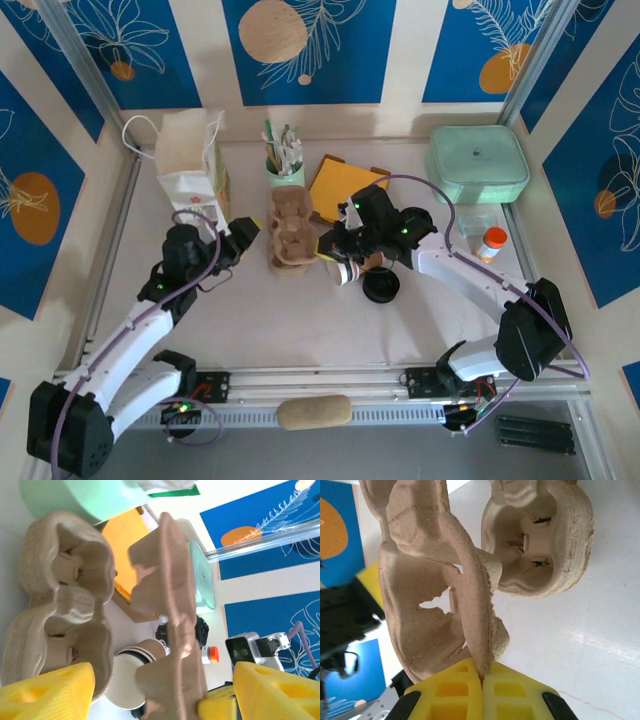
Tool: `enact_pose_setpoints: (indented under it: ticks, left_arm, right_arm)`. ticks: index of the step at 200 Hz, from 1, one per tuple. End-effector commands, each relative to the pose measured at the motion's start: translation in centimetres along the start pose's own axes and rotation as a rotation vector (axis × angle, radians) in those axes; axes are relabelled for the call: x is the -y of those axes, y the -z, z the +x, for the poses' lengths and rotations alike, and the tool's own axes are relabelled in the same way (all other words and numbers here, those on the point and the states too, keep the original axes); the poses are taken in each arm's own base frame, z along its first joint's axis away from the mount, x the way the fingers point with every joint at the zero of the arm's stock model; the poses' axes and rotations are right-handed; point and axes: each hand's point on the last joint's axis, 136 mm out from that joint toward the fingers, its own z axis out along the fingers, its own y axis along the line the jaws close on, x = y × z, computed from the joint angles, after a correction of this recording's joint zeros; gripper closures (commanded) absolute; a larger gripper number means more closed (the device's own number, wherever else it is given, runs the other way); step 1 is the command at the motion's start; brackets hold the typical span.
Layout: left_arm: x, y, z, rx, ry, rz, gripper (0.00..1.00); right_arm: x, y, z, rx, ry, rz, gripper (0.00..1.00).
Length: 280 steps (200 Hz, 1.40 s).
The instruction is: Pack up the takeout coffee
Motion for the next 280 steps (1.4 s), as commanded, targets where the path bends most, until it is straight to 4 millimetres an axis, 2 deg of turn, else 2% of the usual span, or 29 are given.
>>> enact_pose_setpoints:
  ticks: [1,9,26,40,58,98,158,190,208,230,253,280]
  left_arm:
    - [1.2,-0.5,-0.2,-0.06,-0.063,0.011,0.26]
    - [1.6,-0.9,-0.4,-0.068,-0.062,0.015,0.28]
    - [1.9,-1.7,-0.9,-0.08,-0.048,0.023,0.38]
    - [1.6,-2.2,-1.2,-0.08,-0.025,0.024,0.46]
    - [1.1,-2.7,-1.5,-0.074,-0.006,0.017,0.52]
    - [0.7,-3.0,-1.9,-0.062,0.005,0.013,0.59]
    - [0.9,-3.3,-2.3,-0.049,0.006,0.027,0.89]
    - [0.8,-3.0,-2.3,-0.038,0.008,0.032,1.0]
    - [1.0,-2.7,-2.4,-0.026,0.005,0.038,1.0]
    - [1.3,-2.2,-2.5,-0.007,-0.001,0.045,1.0]
    - [1.5,-1.6,-2.7,0.019,0.001,0.054,1.0]
    - [1.6,-0.9,-2.8,0.052,0.007,0.057,1.0]
  right_arm:
    - [-1.3,1.1,0.8,-0.028,0.093,-0.031,1.0]
    - [-1.6,1.2,0.9,-0.036,0.103,-0.042,1.0]
    - [-2.0,1.2,1.3,-0.053,0.116,-0.058,1.0]
    - [-2.1,1.1,1.5,-0.061,0.12,-0.062,1.0]
    - [-2.3,1.2,1.7,-0.068,0.123,-0.072,1.0]
    - [-3.0,1.2,2.1,-0.091,0.13,-0.104,1.0]
    - [-3.2,0.5,2.3,-0.114,0.122,-0.118,1.0]
    - [-3.0,0.5,2.2,-0.112,0.123,-0.107,1.0]
    - [-2.4,1.2,1.8,-0.08,0.129,-0.055,0.8]
    - [-1.9,3.2,0.6,0.007,0.148,0.028,0.6]
    - [-2.3,5.1,-0.3,0.069,0.189,0.095,0.54]
    - [-5.2,6.5,-1.0,0.114,0.267,0.115,0.51]
